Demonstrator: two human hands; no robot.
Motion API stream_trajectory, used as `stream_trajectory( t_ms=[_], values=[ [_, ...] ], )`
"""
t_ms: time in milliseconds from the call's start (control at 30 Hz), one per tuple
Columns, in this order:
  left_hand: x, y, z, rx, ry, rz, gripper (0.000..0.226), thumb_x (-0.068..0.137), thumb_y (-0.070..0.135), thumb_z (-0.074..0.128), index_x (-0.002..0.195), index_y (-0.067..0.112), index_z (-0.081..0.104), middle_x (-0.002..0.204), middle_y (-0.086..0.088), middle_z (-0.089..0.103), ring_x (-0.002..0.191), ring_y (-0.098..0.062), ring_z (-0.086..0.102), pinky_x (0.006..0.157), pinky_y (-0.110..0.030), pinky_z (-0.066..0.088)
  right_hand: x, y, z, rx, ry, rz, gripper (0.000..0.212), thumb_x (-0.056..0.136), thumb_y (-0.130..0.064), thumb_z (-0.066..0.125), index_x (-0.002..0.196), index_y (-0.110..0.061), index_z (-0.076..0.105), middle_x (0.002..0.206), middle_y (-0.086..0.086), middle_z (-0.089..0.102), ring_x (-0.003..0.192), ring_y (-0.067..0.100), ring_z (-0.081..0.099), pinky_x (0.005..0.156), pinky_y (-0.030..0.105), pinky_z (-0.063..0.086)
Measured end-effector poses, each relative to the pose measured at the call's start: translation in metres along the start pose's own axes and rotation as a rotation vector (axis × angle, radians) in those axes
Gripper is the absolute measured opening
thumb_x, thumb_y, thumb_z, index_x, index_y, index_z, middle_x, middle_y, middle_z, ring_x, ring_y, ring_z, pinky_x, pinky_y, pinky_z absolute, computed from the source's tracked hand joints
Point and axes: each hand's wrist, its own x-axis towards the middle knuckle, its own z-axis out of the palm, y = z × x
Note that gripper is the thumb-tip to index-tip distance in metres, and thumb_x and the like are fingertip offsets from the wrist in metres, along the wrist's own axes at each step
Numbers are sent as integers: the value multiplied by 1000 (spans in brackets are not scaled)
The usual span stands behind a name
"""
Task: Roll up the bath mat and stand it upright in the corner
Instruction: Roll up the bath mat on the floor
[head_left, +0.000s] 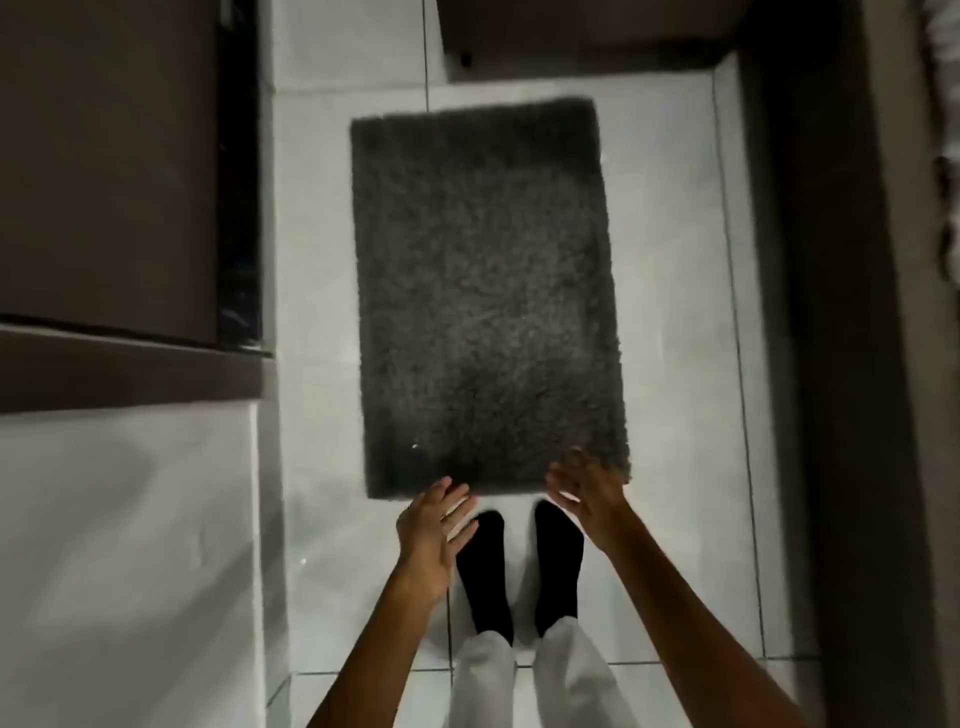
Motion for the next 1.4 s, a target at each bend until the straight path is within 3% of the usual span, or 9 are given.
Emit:
stream_trajectory(
  t_ms=[300, 400, 500, 600, 767, 867, 1033, 1233, 1400],
  values=[
    [197, -90, -27, -42, 237, -90, 34, 104, 17, 54, 135, 4, 56, 132, -19, 59, 131, -37, 57, 102, -50, 50, 188, 112, -17, 130, 175, 186, 18, 105, -19, 46, 92, -15, 58, 91, 11, 54, 72, 26, 52, 104, 51, 50],
    [227, -88, -14, -69, 248, -126, 28, 103, 25, 58, 127, 11, 56, 139, -20, 53, 141, -37, 49, 103, -51, 48, 206, 121, -17, 197, 235, 193, 11, 102, -19, 53, 108, -10, 56, 105, 10, 60, 92, 30, 60, 104, 49, 51],
    [242, -81, -7, -94, 341, -155, 44, 104, 26, 56, 144, 10, 50, 157, -23, 43, 148, -35, 41, 98, -49, 47, 213, 125, -15, 222, 321, 221, 7, 98, -13, 55, 92, -10, 55, 91, 10, 57, 98, 29, 57, 101, 49, 52],
    [242, -81, 3, -88, 382, -84, 39, 105, 11, 47, 142, -1, 50, 146, -19, 58, 119, -29, 63, 87, -43, 47, 211, 126, -12, 235, 370, 148, 5, 97, -6, 57, 92, -3, 56, 87, 15, 62, 83, 27, 61, 102, 49, 54],
    [231, -67, 21, -13, 501, 300, 29, 90, 4, 73, 90, 11, 45, 97, -22, 67, 83, -36, 68, 82, -48, 60, 197, 114, 6, 83, 483, -236, 20, 92, -6, 67, 101, -9, 49, 116, 27, 66, 79, 26, 67, 86, 43, 62],
    [222, -51, 20, 278, 432, 618, 33, 87, 13, 79, 89, 12, 46, 80, -10, 64, 77, -32, 64, 79, -26, 59, 191, 98, 7, -283, 442, -562, 17, 92, -16, 69, 104, -7, 59, 108, 20, 70, 82, 18, 67, 82, 33, 62],
    [236, -21, 5, 1390, 432, 1058, 28, 95, 19, 66, 122, 13, 60, 130, -13, 56, 113, -32, 58, 92, -48, 53, 208, 67, 4, -1133, 220, -864, 38, 94, -12, 60, 132, -12, 61, 141, 14, 49, 127, 33, 51, 102, 46, 52],
    [254, 2, -2, 2047, 207, 942, 79, 97, 43, 61, 160, 12, 24, 164, -10, 29, 150, -29, 30, 125, -56, 20, 224, 65, 9, -1781, 156, -891, 80, 86, -19, 73, 153, -8, 32, 158, 16, 37, 148, 36, 32, 116, 48, 36],
    [269, 9, -1, 2080, 203, 968, 80, 90, 41, 71, 154, 12, 33, 155, -10, 41, 147, -28, 36, 126, -60, 17, 244, 60, 10, -1753, 179, -995, 52, 90, -16, 66, 140, -17, 53, 140, 7, 58, 136, 31, 47, 121, 49, 27]
  ],
)
